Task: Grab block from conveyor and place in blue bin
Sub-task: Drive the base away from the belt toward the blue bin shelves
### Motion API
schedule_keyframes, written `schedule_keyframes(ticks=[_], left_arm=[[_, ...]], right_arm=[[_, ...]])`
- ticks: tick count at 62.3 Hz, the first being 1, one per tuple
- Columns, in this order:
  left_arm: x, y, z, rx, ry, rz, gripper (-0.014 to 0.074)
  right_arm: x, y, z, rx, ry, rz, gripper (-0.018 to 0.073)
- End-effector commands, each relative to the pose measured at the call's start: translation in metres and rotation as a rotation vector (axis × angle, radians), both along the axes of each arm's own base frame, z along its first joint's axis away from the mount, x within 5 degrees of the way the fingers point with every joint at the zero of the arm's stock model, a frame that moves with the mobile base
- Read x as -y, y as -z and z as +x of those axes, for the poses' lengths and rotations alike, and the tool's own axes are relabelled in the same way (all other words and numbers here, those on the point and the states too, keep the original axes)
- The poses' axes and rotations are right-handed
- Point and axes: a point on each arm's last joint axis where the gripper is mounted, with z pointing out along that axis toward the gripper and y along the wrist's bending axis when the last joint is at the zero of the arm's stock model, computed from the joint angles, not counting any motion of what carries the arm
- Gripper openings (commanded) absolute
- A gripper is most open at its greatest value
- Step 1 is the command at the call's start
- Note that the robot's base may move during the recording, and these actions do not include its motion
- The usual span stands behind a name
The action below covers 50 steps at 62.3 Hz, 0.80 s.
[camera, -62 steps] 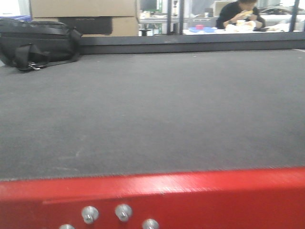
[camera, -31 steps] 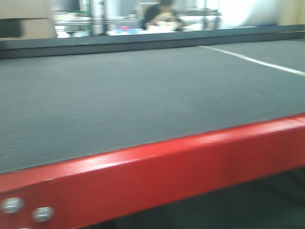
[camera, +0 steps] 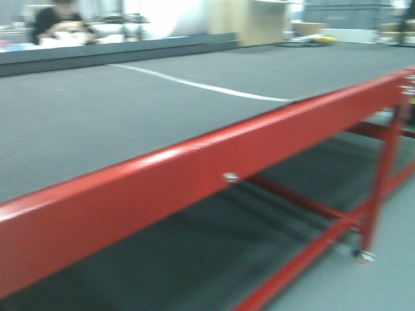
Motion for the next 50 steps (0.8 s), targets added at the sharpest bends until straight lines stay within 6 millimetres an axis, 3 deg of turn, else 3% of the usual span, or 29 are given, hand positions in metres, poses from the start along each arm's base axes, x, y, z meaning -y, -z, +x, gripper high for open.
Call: schedule_keyframes(ticks=[1,50], left_arm=[[0.0002,-0.0011,-0.0011,0.016,0.003,-0.005,-0.0111],[0.0002,-0.0011,-0.0011,0.016,0.003,-0.005,-0.0111]], right_arm=[[0.0007,-0.002,-0.001,0.03,0.006,-0.009,-0.0162],[0.0007,-0.002,-0.001,0.03,0.006,-0.009,-0.0162]])
